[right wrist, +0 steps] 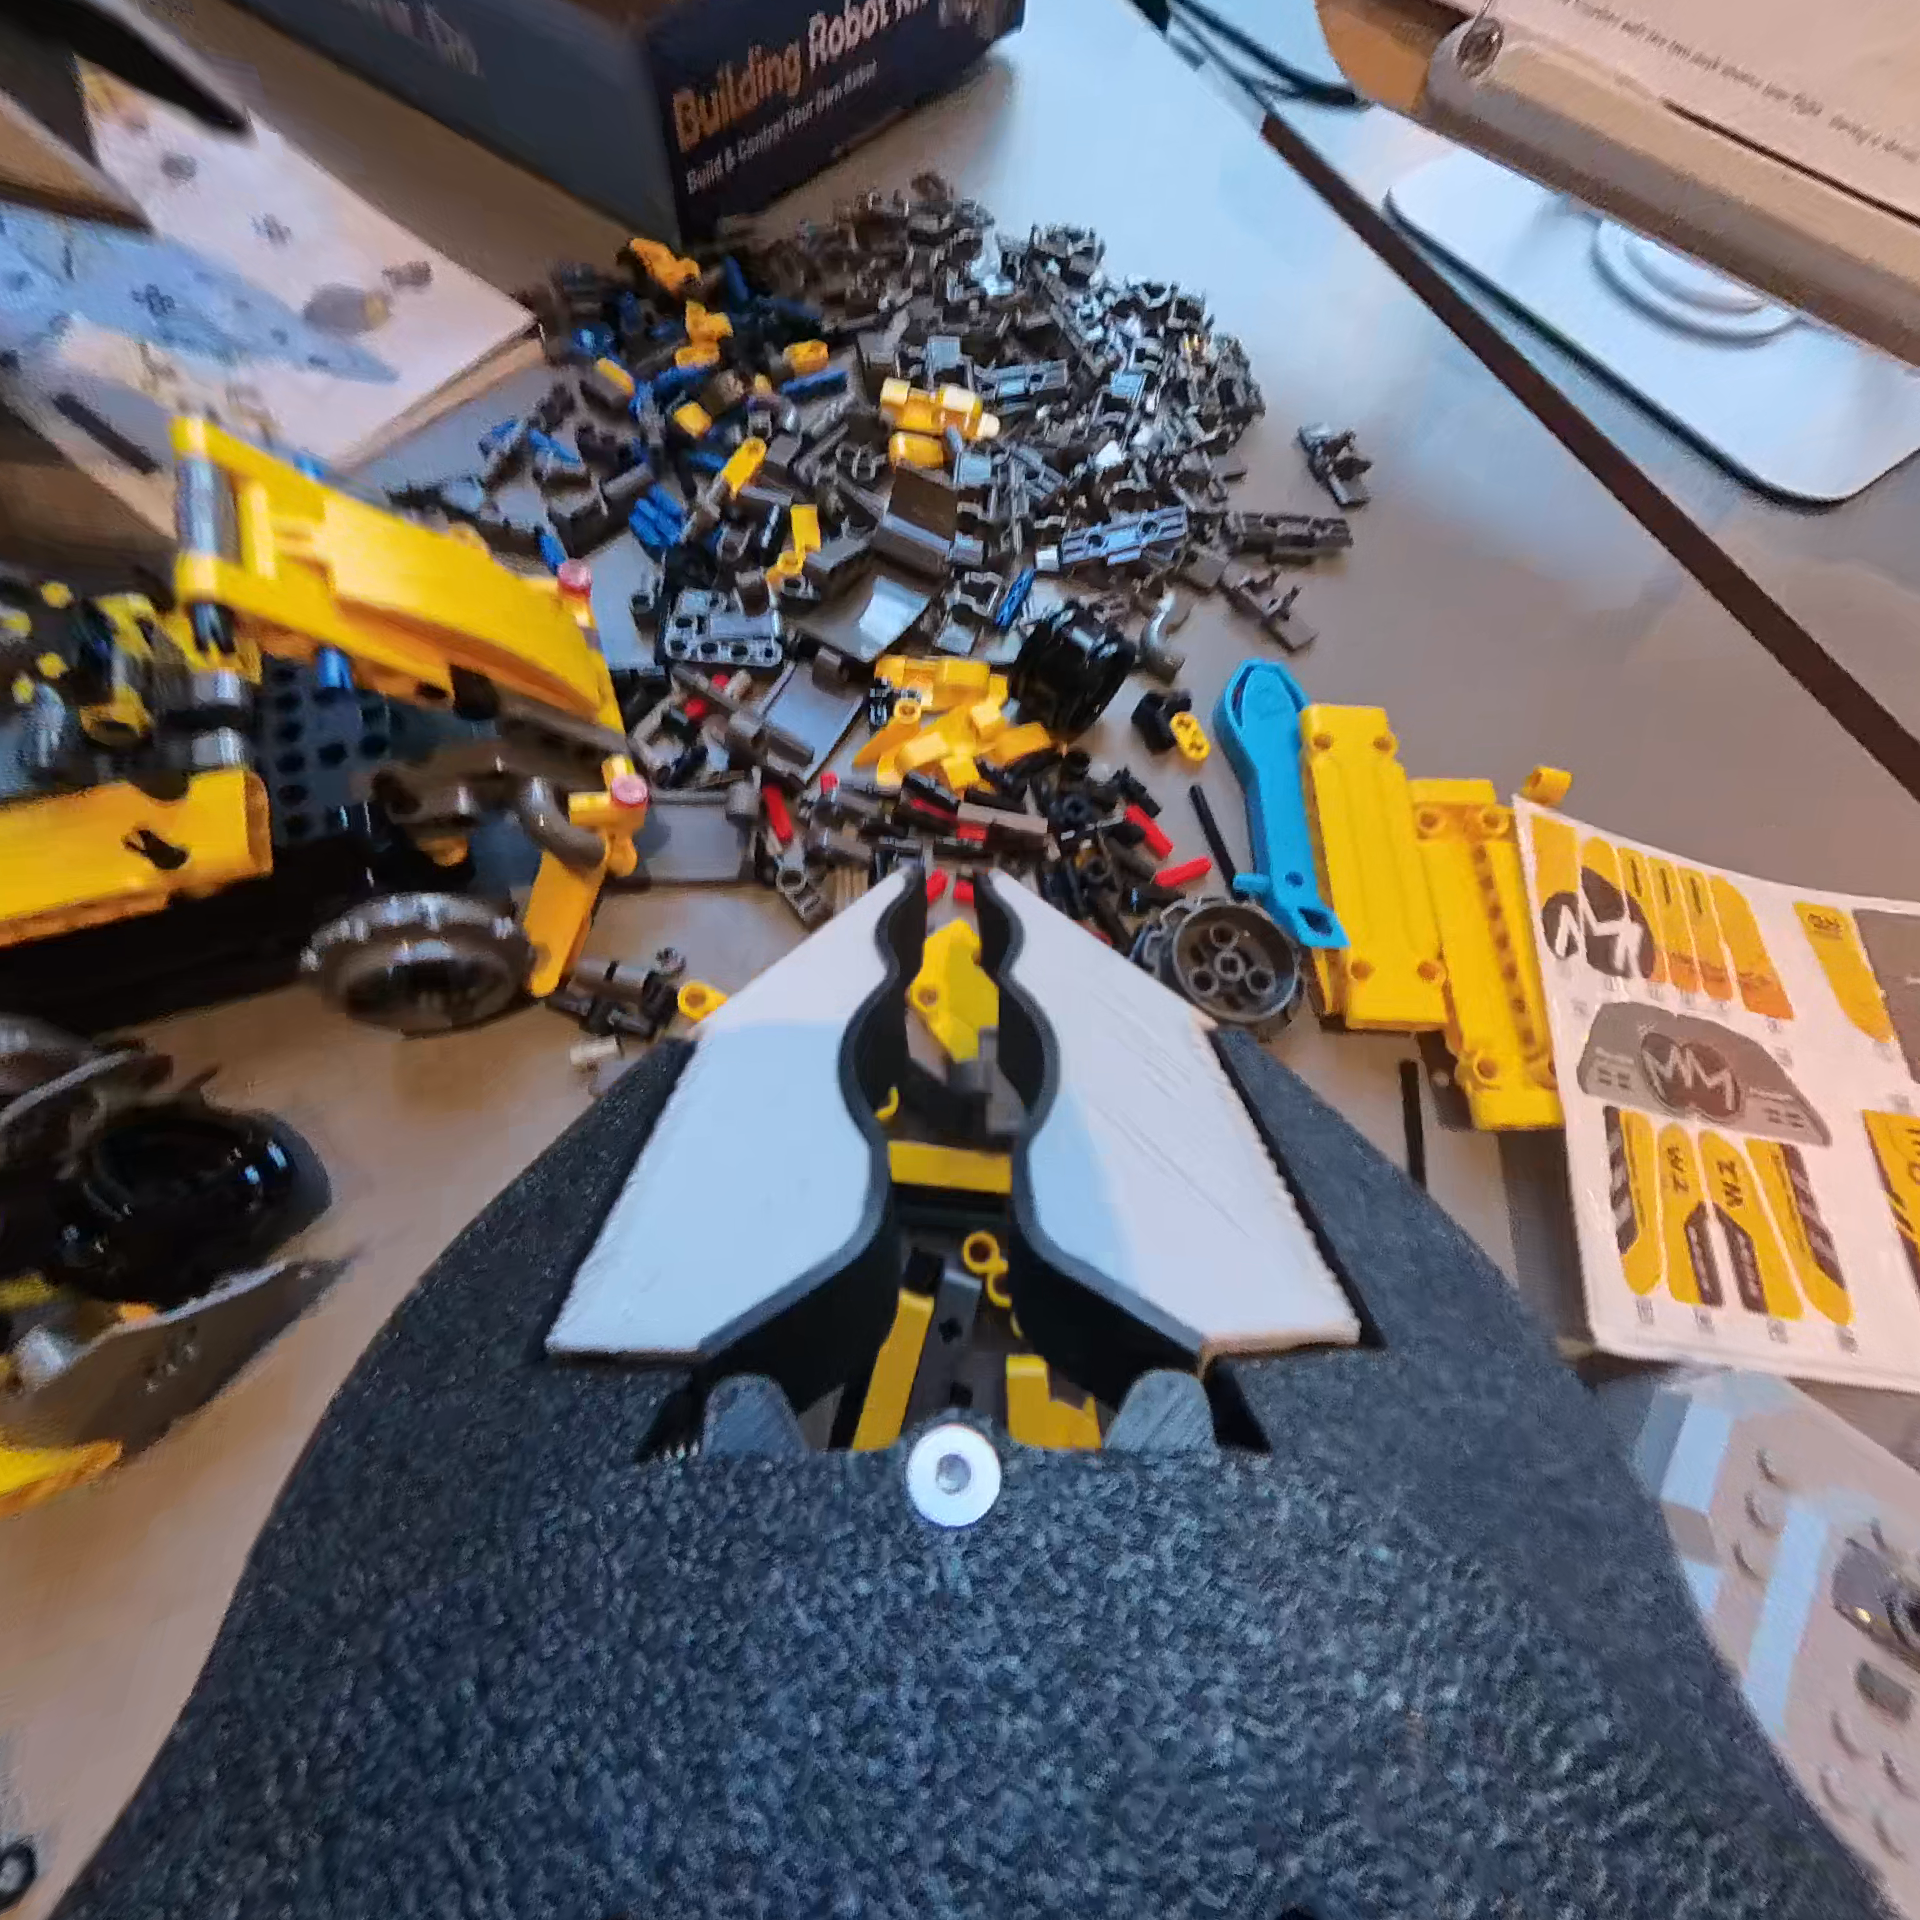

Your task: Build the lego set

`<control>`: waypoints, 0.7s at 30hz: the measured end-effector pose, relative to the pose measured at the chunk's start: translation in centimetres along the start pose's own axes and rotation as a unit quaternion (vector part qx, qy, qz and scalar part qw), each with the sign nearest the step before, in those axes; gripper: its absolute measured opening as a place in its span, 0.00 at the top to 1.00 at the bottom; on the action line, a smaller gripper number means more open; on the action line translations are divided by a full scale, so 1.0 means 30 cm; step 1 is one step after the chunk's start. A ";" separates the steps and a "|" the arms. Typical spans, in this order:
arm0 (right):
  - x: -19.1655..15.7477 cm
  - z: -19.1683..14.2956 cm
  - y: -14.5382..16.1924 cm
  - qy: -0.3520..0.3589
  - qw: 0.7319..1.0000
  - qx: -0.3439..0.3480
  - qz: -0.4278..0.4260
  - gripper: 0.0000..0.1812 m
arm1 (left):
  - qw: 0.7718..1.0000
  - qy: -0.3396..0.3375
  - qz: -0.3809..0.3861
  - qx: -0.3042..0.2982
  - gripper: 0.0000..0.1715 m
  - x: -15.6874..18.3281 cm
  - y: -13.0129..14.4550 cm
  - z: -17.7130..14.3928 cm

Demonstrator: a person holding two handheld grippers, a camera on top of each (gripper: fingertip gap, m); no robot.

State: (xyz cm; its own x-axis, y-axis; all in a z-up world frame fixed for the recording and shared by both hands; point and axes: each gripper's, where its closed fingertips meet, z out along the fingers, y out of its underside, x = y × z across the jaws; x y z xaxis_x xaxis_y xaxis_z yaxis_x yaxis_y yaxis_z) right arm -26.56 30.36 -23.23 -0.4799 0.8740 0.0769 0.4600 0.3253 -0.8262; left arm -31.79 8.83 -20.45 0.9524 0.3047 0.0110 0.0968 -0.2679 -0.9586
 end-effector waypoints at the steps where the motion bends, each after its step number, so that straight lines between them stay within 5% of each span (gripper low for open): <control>1: 0.003 0.002 -0.013 -0.005 1.000 0.008 0.011 0.95 | 1.000 0.003 -0.008 -0.002 0.81 -0.003 0.002 0.002; 8: 0.047 -0.015 0.032 0.020 0.998 0.014 0.050 0.94 | 0.999 -0.005 -0.017 0.027 0.82 -0.016 -0.021 -0.023; 17: 0.059 -0.084 -0.017 -0.018 0.986 0.111 0.121 0.69 | 0.999 -0.041 0.013 0.019 0.87 -0.026 -0.013 -0.032; 19: 0.039 -0.079 -0.013 -0.041 0.985 0.109 0.130 0.58 | 0.999 -0.043 0.027 0.019 0.80 -0.018 -0.013 -0.033; 21: 0.003 -0.064 0.006 -0.067 0.986 0.090 0.122 0.62 | 0.998 -0.038 0.049 0.032 0.70 -0.001 -0.028 -0.033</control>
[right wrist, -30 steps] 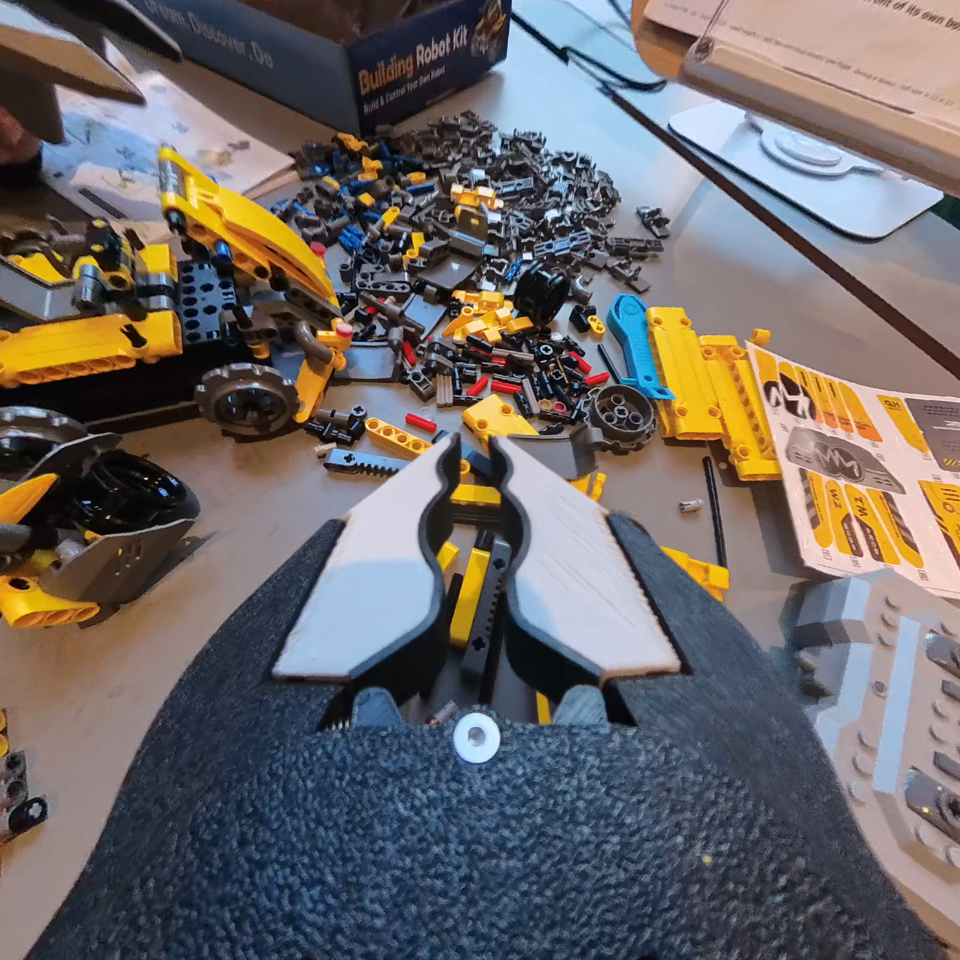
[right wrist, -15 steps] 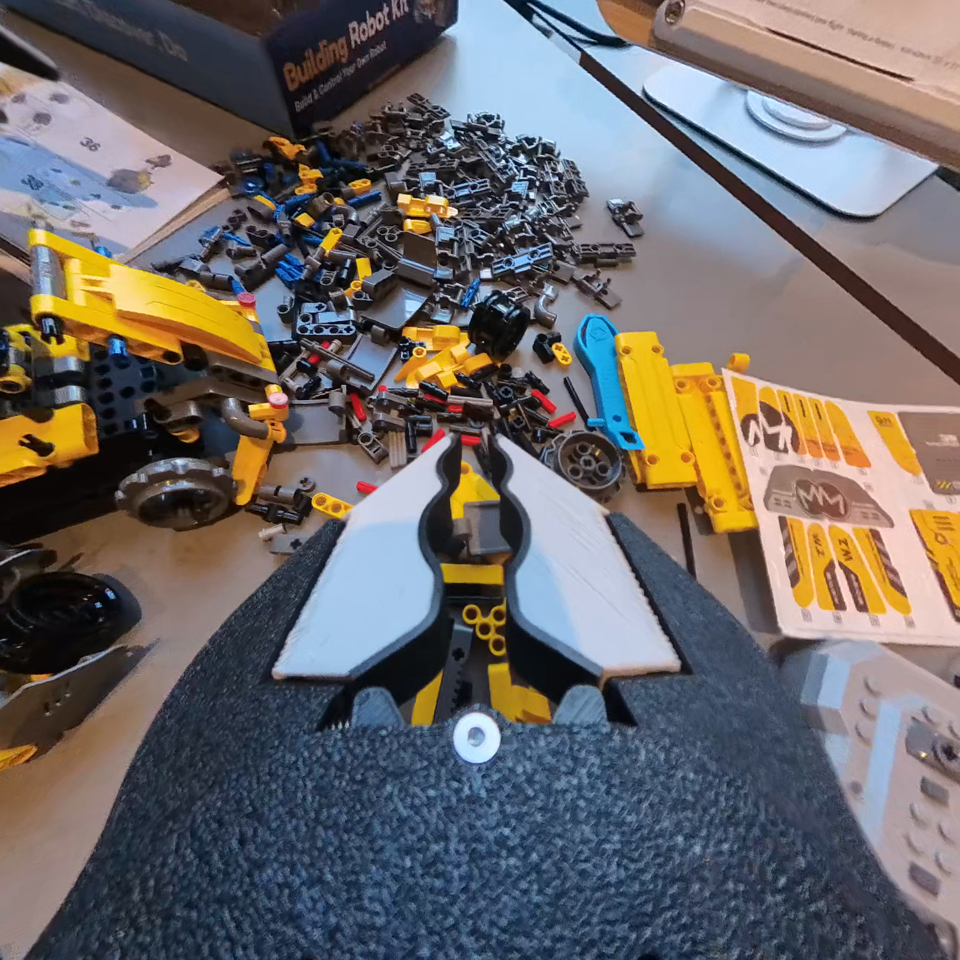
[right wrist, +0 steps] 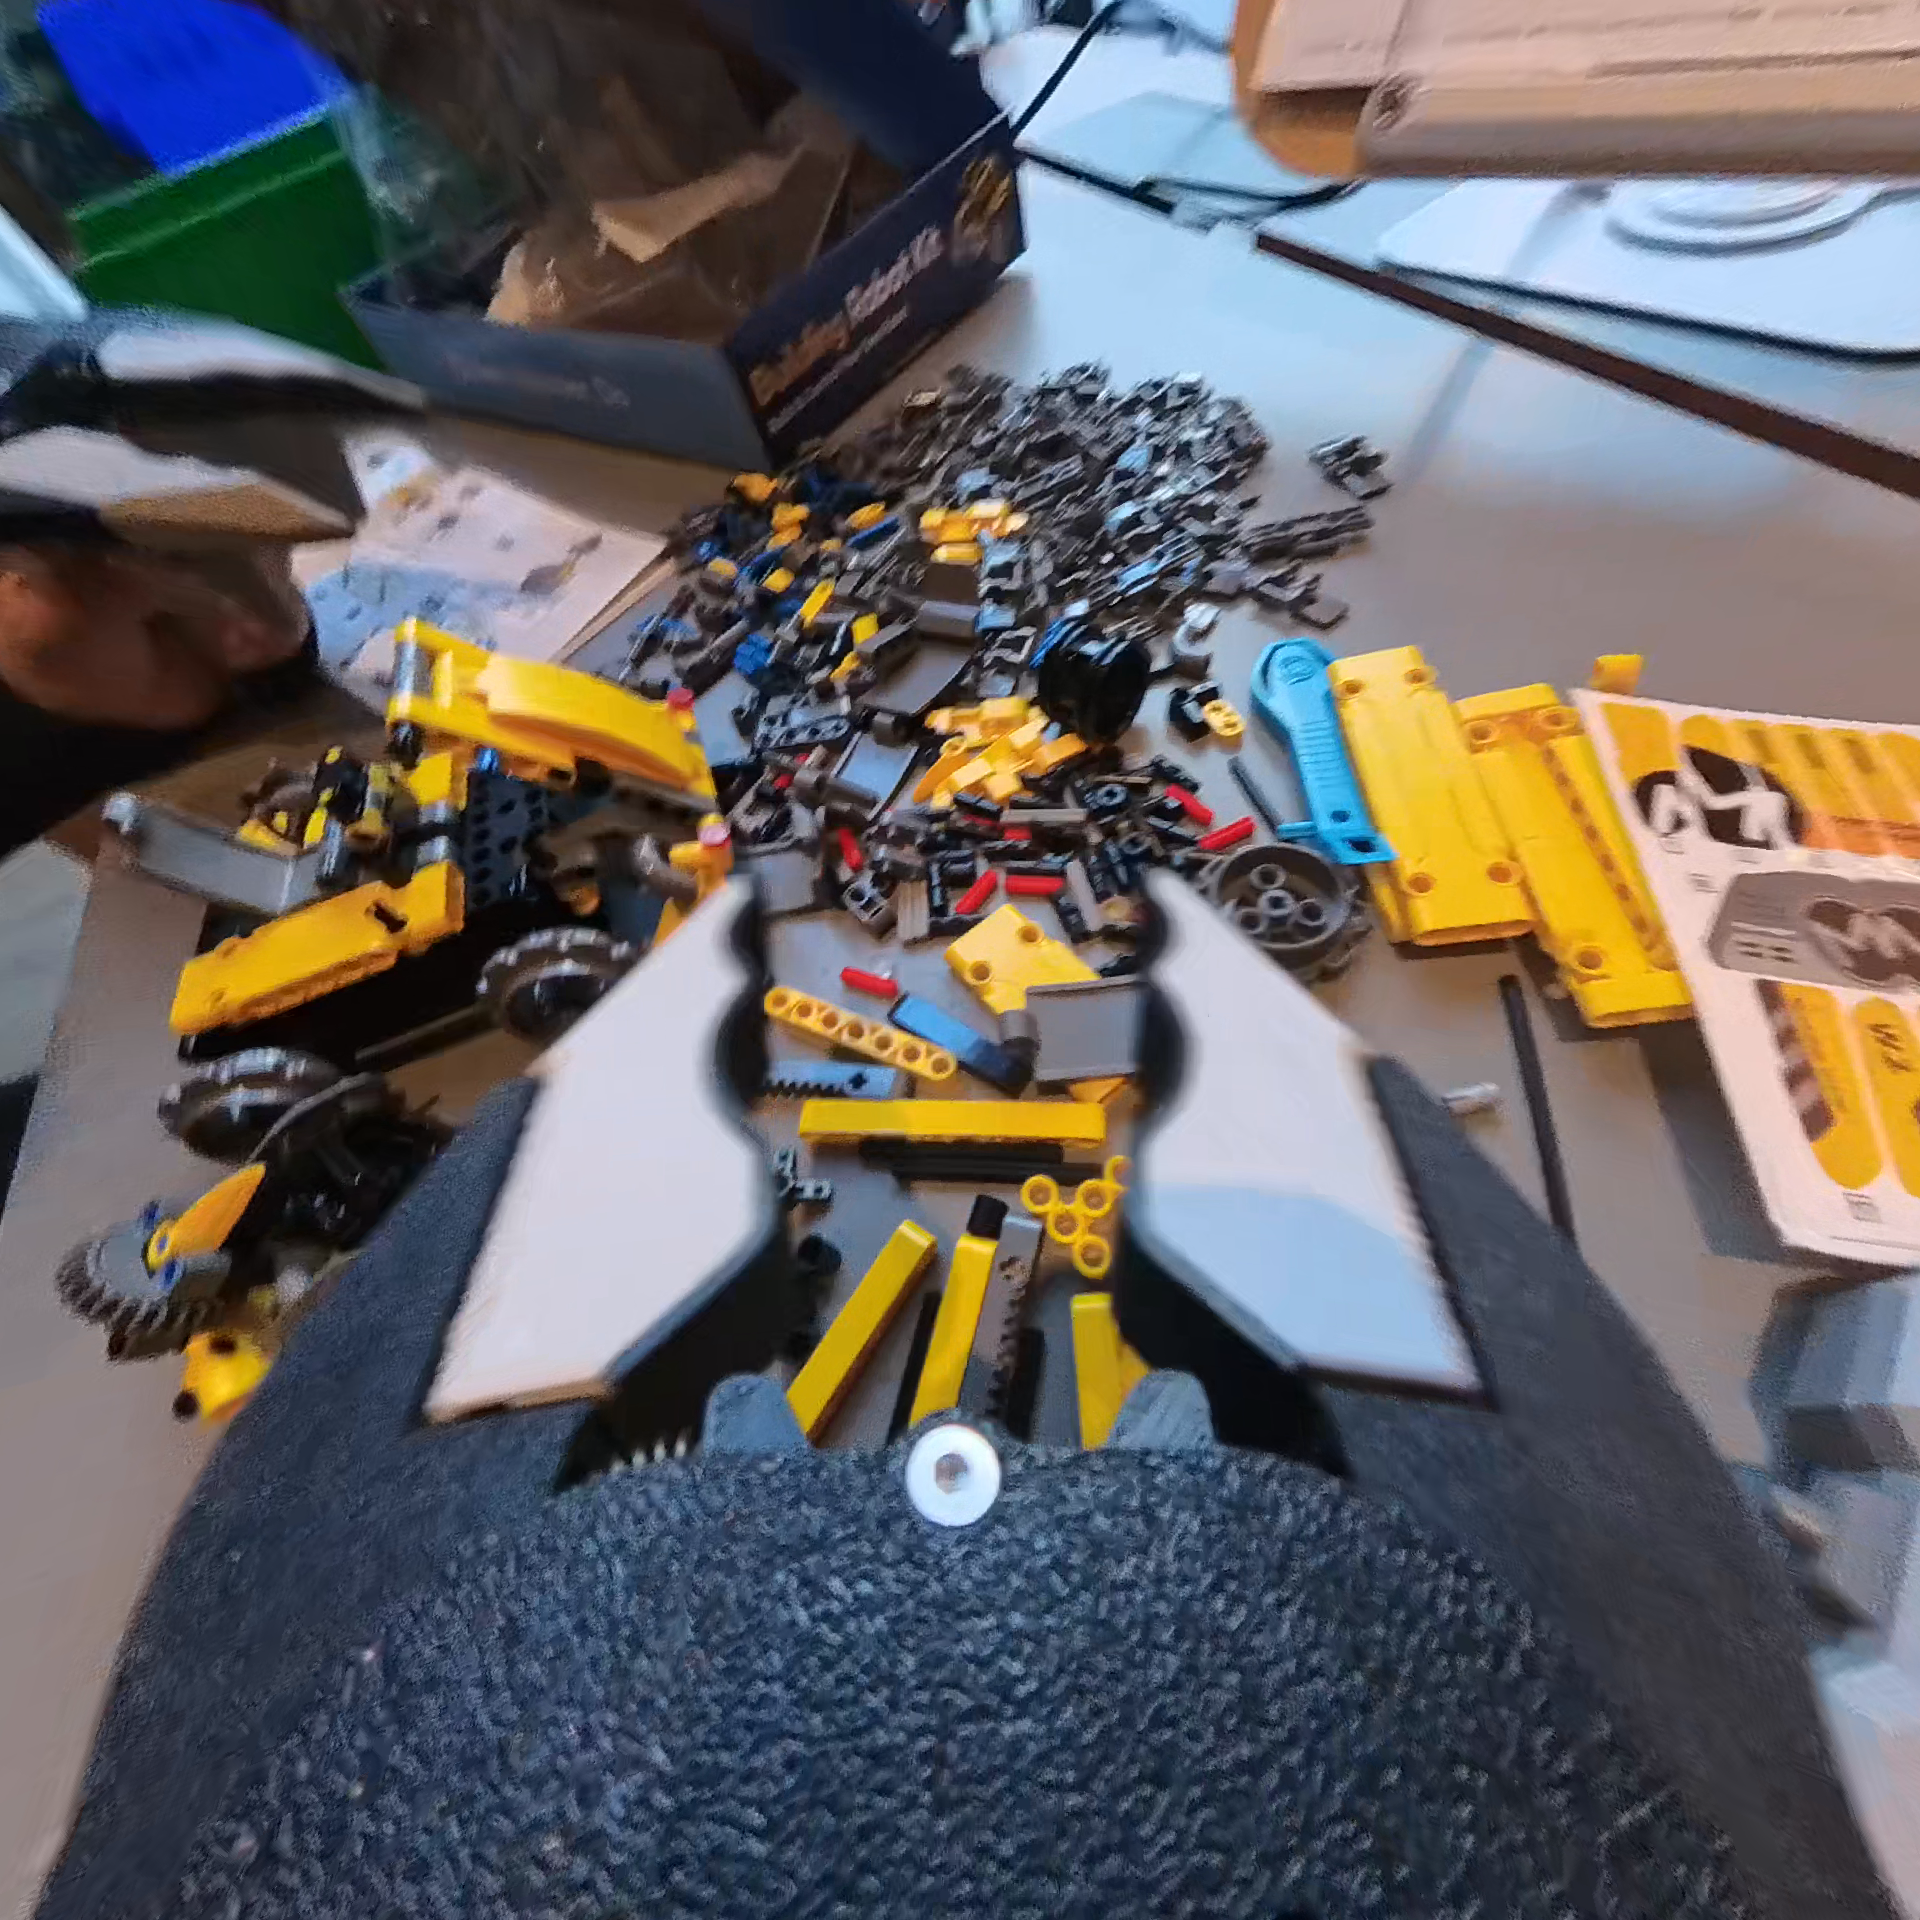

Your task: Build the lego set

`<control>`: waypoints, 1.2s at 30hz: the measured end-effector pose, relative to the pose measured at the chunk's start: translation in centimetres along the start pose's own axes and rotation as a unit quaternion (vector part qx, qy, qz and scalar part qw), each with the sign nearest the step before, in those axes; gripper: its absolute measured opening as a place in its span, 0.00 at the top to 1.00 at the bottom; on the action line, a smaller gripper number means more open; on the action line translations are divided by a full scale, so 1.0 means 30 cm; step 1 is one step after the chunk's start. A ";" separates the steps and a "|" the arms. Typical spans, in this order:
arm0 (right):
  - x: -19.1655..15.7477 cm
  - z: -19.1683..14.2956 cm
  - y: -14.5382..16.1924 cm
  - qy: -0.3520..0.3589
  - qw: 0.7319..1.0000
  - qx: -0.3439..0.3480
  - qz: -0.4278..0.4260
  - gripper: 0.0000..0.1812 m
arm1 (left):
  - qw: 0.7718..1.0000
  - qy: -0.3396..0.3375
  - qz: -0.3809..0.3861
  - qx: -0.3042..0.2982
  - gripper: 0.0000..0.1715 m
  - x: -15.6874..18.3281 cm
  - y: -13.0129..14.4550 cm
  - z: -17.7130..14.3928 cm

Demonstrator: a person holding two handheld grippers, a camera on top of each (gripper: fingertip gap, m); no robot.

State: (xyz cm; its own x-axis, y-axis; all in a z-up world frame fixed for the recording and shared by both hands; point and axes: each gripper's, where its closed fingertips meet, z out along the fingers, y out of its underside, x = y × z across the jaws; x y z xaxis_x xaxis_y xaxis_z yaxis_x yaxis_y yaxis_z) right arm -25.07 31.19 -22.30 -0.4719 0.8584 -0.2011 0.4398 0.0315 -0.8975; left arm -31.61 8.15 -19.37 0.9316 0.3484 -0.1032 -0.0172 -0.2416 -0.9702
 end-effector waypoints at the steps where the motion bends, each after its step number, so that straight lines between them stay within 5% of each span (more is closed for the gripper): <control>1: -0.027 0.001 0.019 -0.018 0.999 -0.019 -0.025 1.00 | 1.000 -0.002 0.008 0.005 0.67 0.001 -0.005 0.001; 2: -0.036 0.002 0.025 -0.012 0.998 -0.030 -0.053 1.00 | 1.000 -0.004 0.011 0.003 0.66 -0.001 -0.003 0.004; 3: -0.039 0.005 0.030 -0.003 0.997 -0.044 -0.069 1.00 | 1.000 -0.007 0.014 -0.004 0.77 -0.004 0.002 0.003; 4: -0.049 0.008 0.026 -0.003 0.996 -0.046 -0.077 1.00 | 1.000 -0.011 0.022 -0.010 1.00 -0.005 0.010 -0.001; 7: -0.086 0.018 -0.001 -0.024 0.997 -0.021 -0.065 1.00 | 0.999 -0.016 0.039 -0.021 1.00 -0.001 0.019 0.000; 10: -0.082 0.036 0.010 -0.021 0.998 -0.030 -0.059 0.77 | 0.998 0.003 0.059 -0.010 1.00 0.030 0.011 0.008; 16: -0.119 -0.053 0.120 -0.049 0.974 -0.145 -0.165 0.90 | 0.997 0.021 0.063 -0.042 0.86 0.045 0.040 0.033; 24: -0.202 -0.151 0.197 -0.107 0.951 -0.212 -0.198 0.91 | 0.998 0.034 0.047 -0.037 0.87 0.045 0.037 0.033; 36: -0.185 -0.115 0.308 -0.100 0.931 -0.294 -0.192 0.96 | 0.998 0.033 0.034 -0.032 0.87 0.036 0.032 0.031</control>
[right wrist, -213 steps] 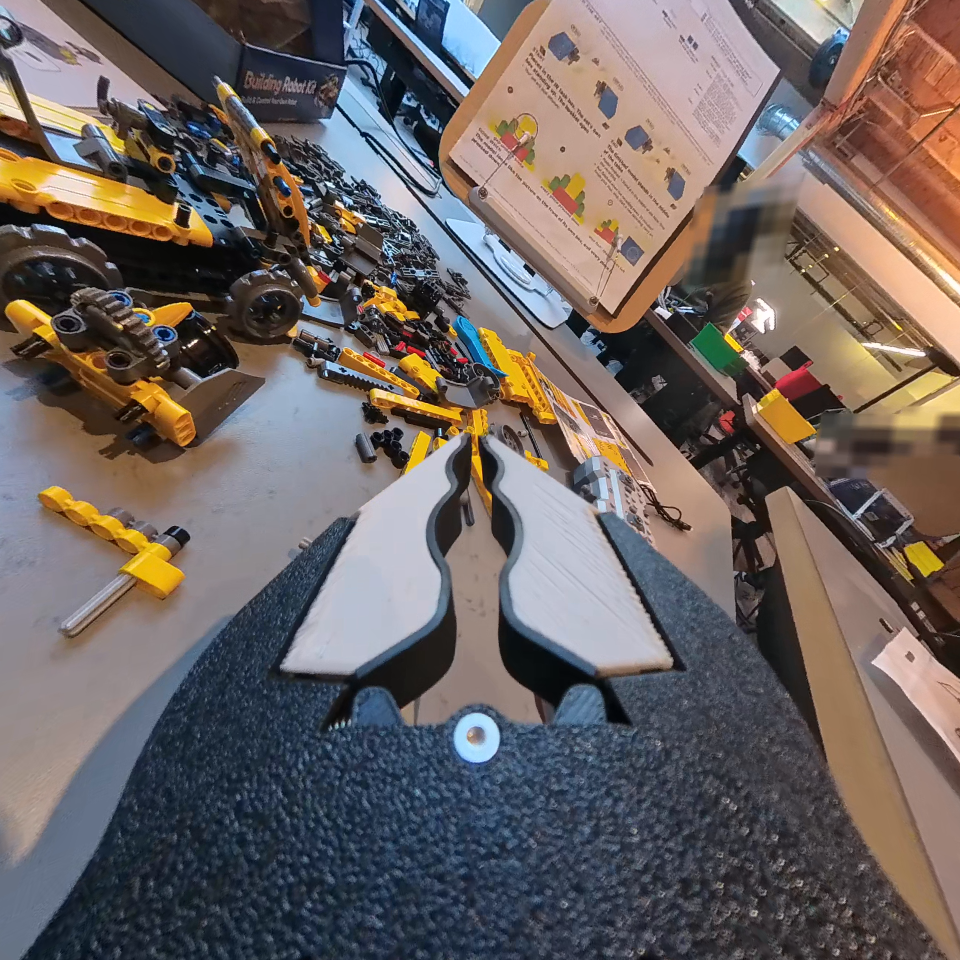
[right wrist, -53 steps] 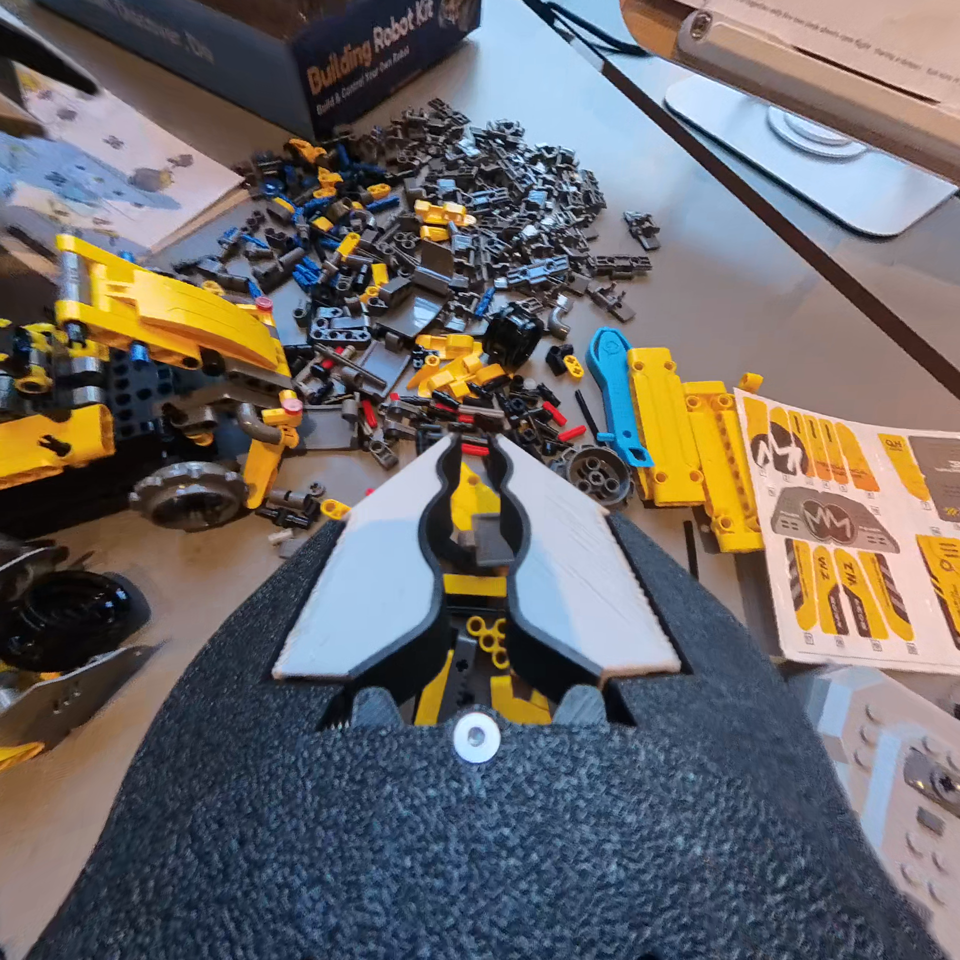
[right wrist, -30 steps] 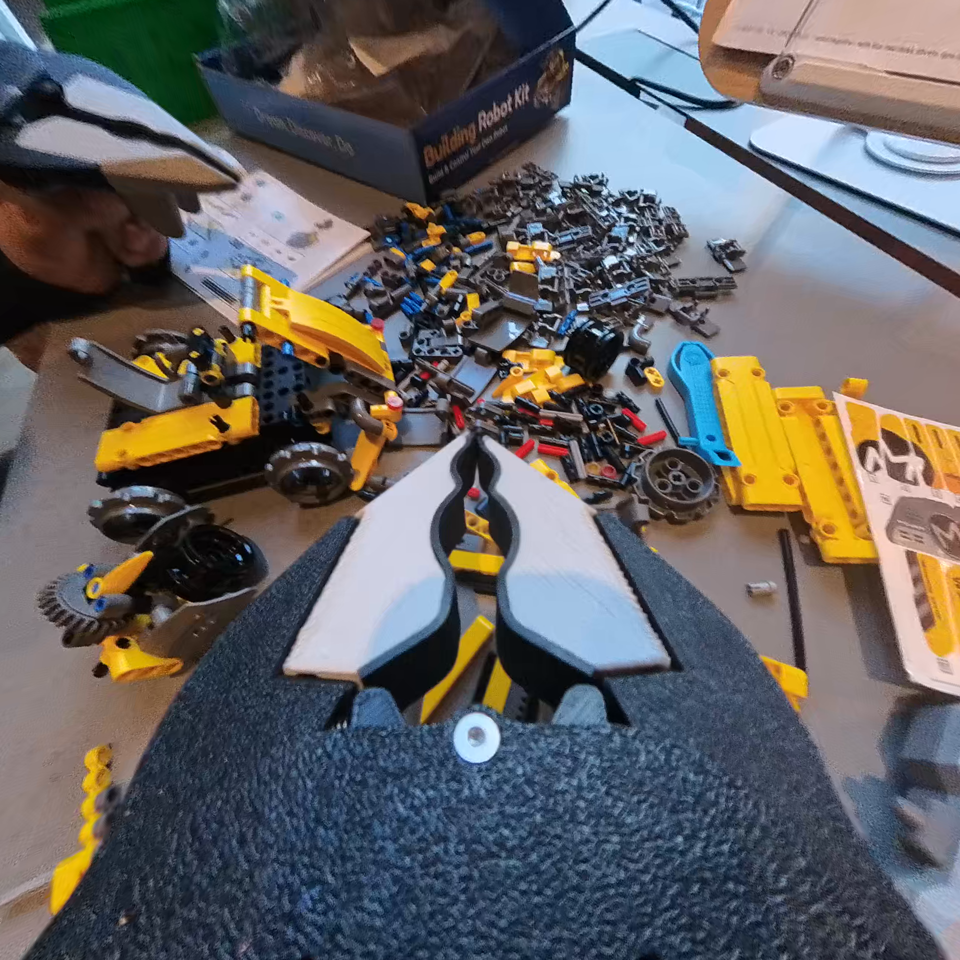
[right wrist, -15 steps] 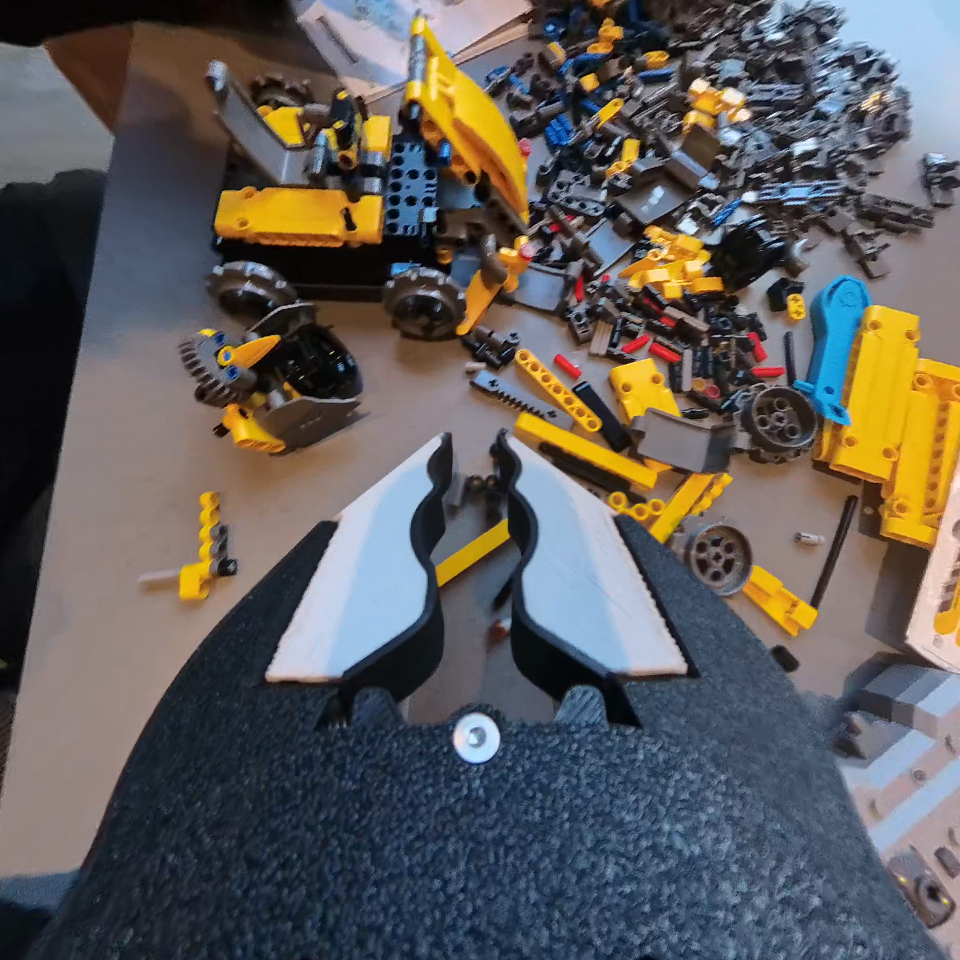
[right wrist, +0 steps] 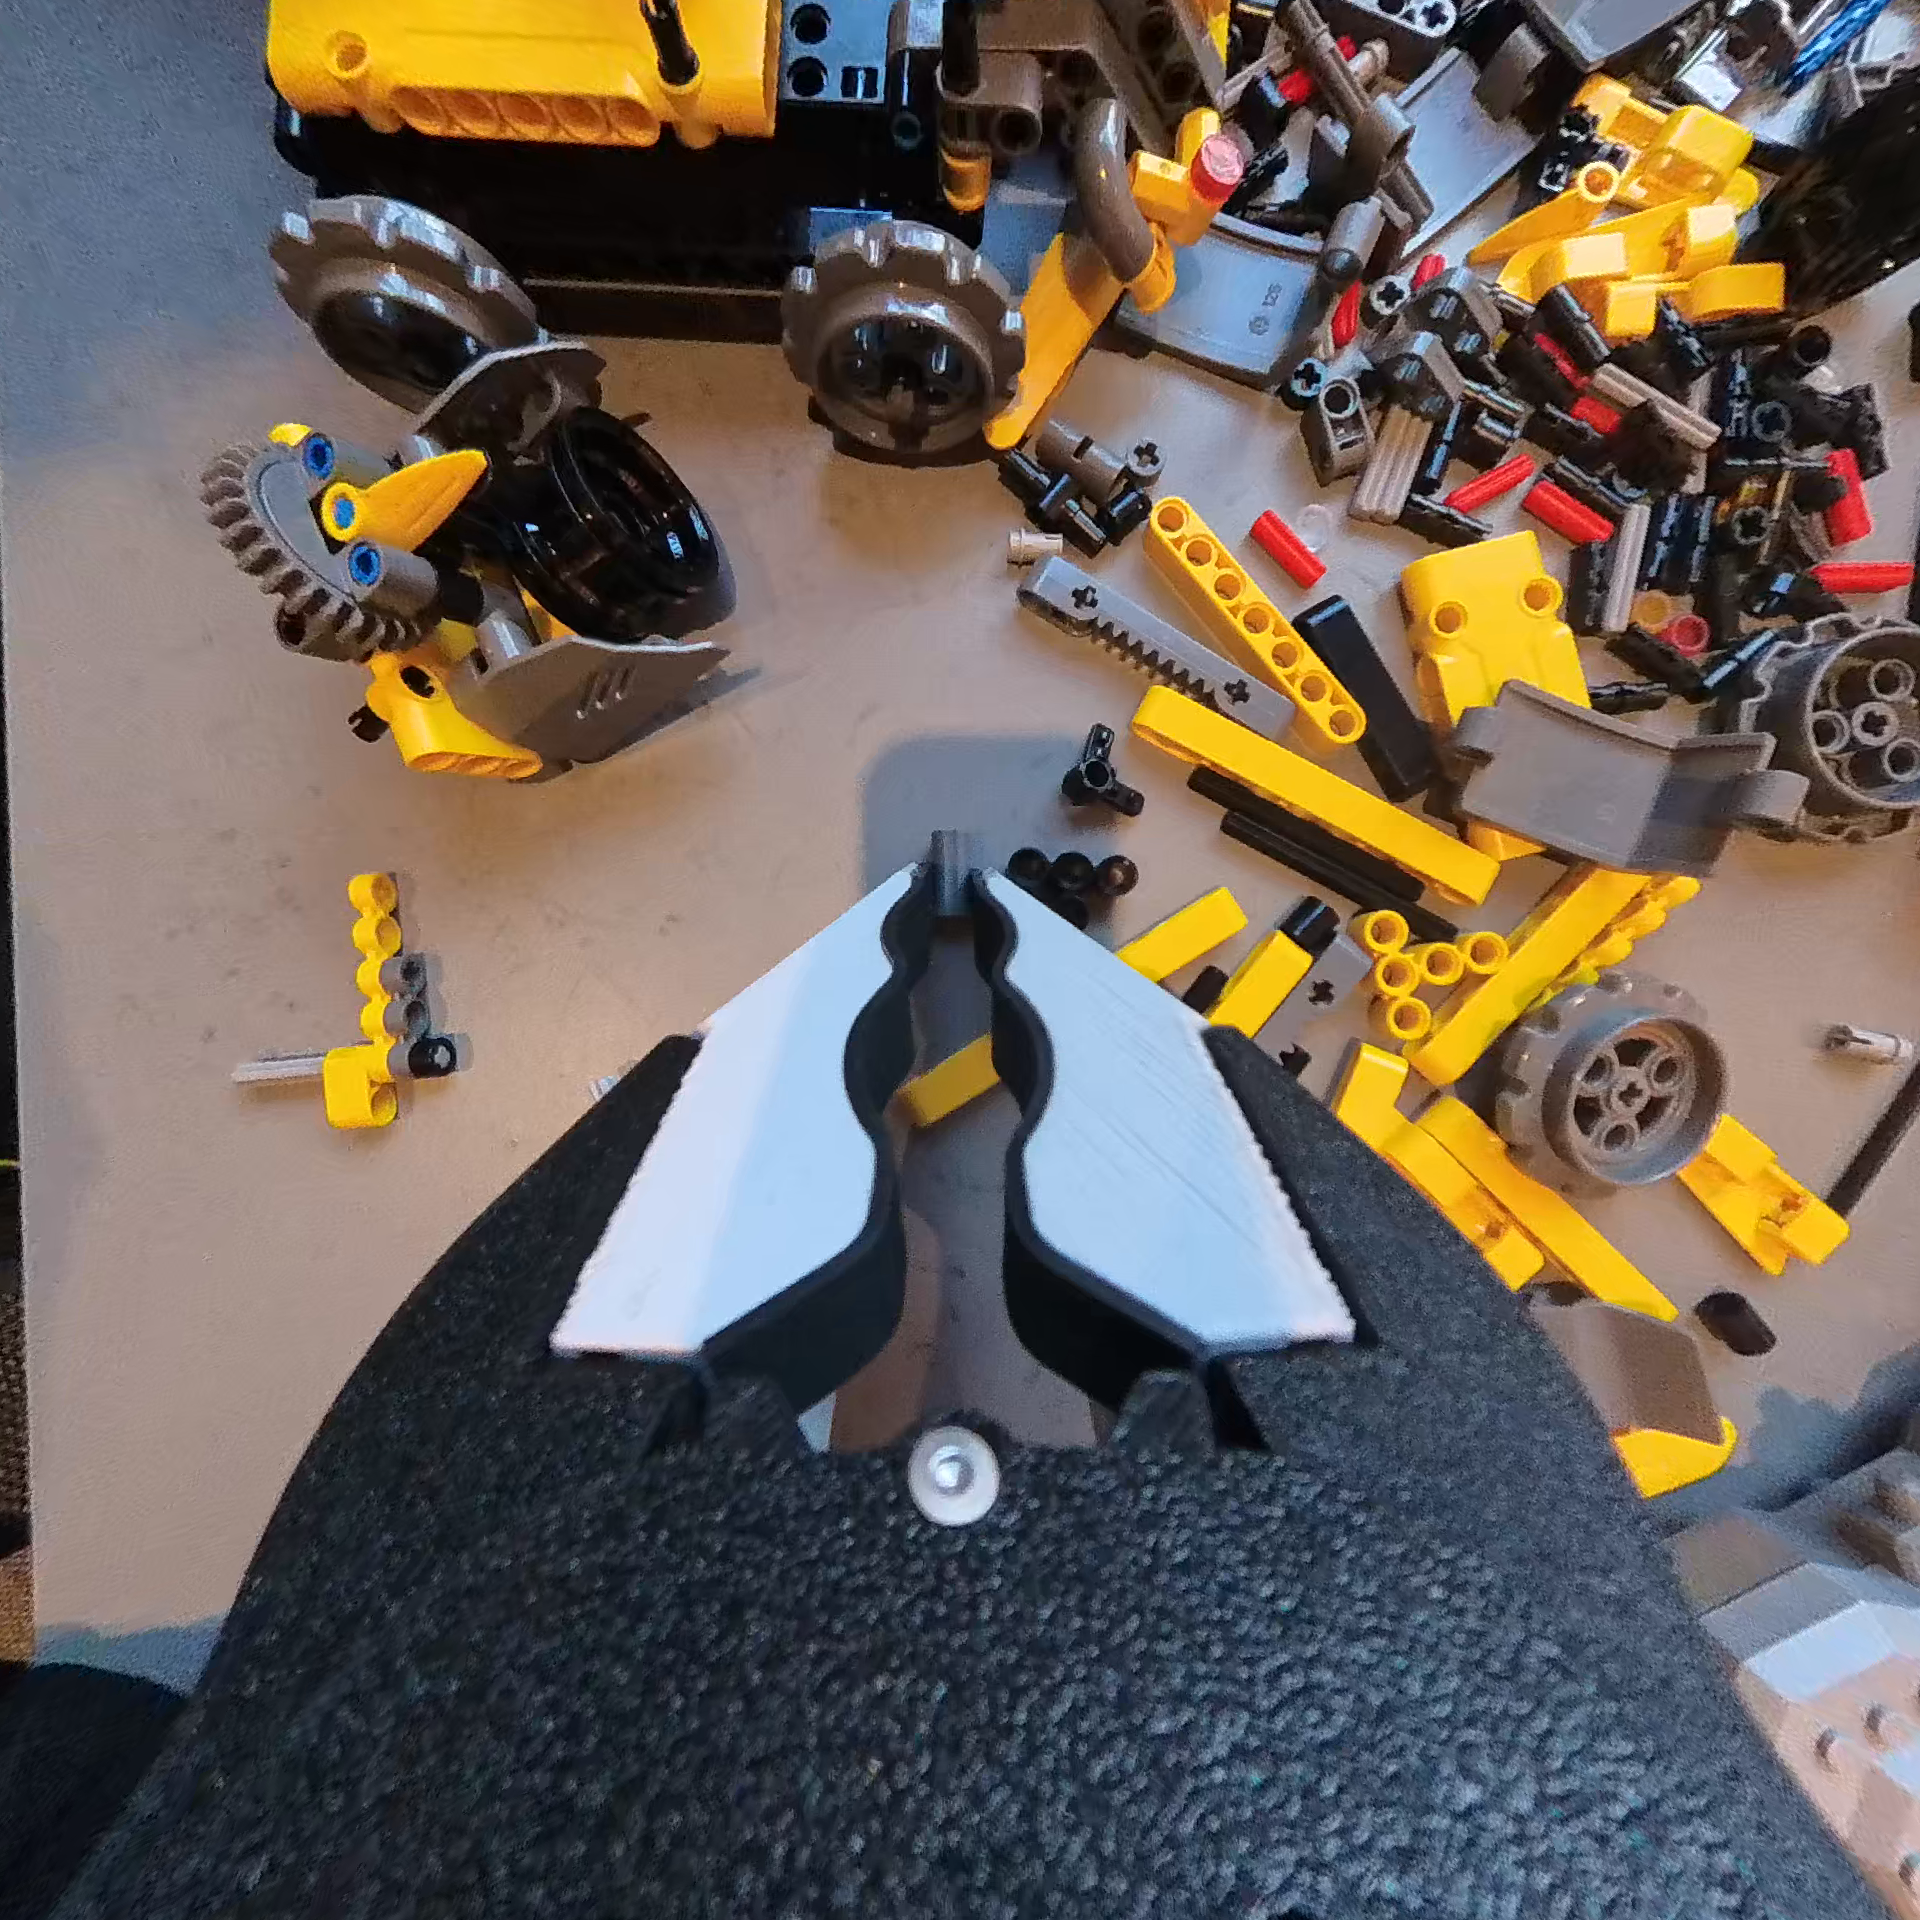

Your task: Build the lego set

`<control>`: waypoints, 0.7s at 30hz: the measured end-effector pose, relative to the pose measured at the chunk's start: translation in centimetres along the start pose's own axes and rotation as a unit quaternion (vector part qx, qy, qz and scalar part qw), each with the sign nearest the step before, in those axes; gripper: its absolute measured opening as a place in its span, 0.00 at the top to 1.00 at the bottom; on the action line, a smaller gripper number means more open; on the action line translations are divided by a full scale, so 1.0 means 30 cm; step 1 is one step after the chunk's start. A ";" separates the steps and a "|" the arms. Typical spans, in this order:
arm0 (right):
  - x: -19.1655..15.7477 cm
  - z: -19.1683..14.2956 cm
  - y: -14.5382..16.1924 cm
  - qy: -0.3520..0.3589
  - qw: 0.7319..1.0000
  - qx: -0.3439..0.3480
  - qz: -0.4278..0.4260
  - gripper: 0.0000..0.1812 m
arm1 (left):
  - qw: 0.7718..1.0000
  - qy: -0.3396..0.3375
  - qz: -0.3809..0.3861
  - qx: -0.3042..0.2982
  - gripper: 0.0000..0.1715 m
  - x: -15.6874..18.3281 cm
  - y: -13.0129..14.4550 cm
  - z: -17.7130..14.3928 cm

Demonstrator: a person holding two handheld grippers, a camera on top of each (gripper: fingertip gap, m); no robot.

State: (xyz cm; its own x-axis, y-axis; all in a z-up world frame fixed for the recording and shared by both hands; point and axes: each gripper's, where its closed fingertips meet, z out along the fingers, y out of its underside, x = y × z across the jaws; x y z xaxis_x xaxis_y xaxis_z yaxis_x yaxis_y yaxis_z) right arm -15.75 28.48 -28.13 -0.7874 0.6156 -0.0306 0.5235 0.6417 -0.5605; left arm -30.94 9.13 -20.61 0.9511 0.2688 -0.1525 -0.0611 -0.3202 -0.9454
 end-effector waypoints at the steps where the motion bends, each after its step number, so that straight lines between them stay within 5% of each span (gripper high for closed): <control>1: 0.000 -0.001 0.000 0.001 1.000 0.000 -0.004 0.97 | 1.000 0.001 0.000 -0.001 0.87 0.001 0.001 0.001; 9: -0.067 -0.115 -0.081 -0.001 0.995 0.096 0.017 0.96 | 1.000 -0.009 -0.001 0.005 0.88 -0.008 -0.004 -0.004; 17: -0.320 -0.190 0.108 0.022 0.996 0.050 0.065 0.96 | 0.999 0.006 0.023 0.049 0.91 0.029 -0.051 -0.033; 21: -0.359 -0.173 0.180 0.048 0.996 0.020 0.068 0.96 | 0.995 0.011 0.026 0.095 0.92 0.043 -0.098 -0.076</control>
